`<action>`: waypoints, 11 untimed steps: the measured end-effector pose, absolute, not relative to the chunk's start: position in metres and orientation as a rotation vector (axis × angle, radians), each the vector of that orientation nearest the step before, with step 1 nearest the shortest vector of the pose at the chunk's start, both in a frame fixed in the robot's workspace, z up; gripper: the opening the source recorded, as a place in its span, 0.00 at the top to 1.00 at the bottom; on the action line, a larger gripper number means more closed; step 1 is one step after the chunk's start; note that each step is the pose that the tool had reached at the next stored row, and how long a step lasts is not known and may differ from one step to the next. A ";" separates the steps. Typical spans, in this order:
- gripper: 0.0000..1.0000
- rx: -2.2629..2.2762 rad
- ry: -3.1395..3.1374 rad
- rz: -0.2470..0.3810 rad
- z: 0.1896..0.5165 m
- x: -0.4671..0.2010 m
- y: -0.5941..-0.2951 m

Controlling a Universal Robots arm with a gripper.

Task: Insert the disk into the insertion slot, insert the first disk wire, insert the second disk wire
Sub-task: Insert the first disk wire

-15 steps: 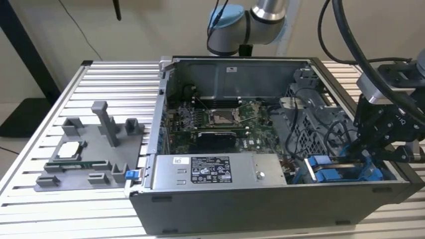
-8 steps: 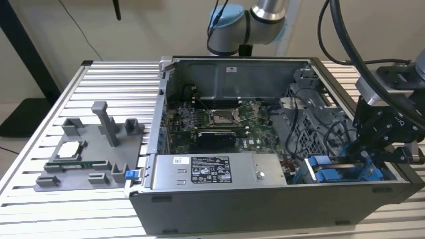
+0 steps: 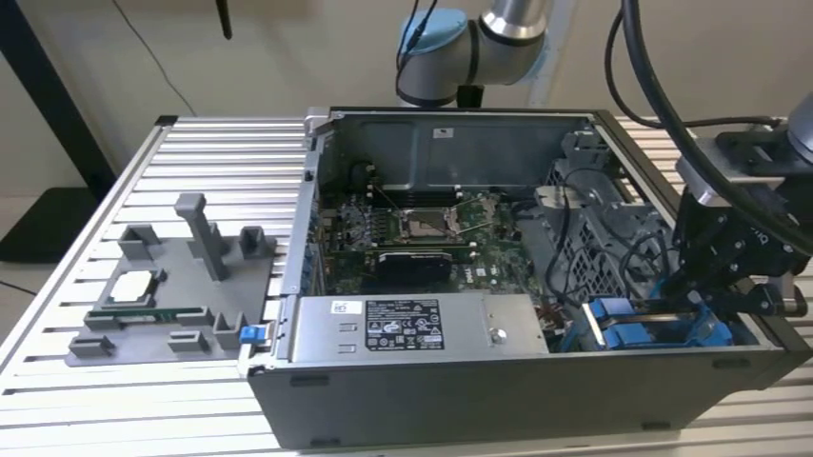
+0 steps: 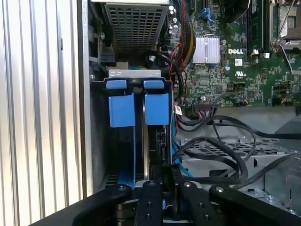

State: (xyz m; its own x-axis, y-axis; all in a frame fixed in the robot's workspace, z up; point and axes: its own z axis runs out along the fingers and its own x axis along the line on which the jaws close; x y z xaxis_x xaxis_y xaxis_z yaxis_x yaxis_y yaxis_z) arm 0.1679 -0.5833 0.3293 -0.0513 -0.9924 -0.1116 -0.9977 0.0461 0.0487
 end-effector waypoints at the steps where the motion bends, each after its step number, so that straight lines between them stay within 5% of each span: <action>1: 1.00 -2.130 2.237 0.175 0.329 0.168 -0.583; 2: 0.00 -2.130 2.237 0.176 0.330 0.168 -0.583; 11: 0.00 -2.131 2.237 0.175 0.367 0.168 -0.583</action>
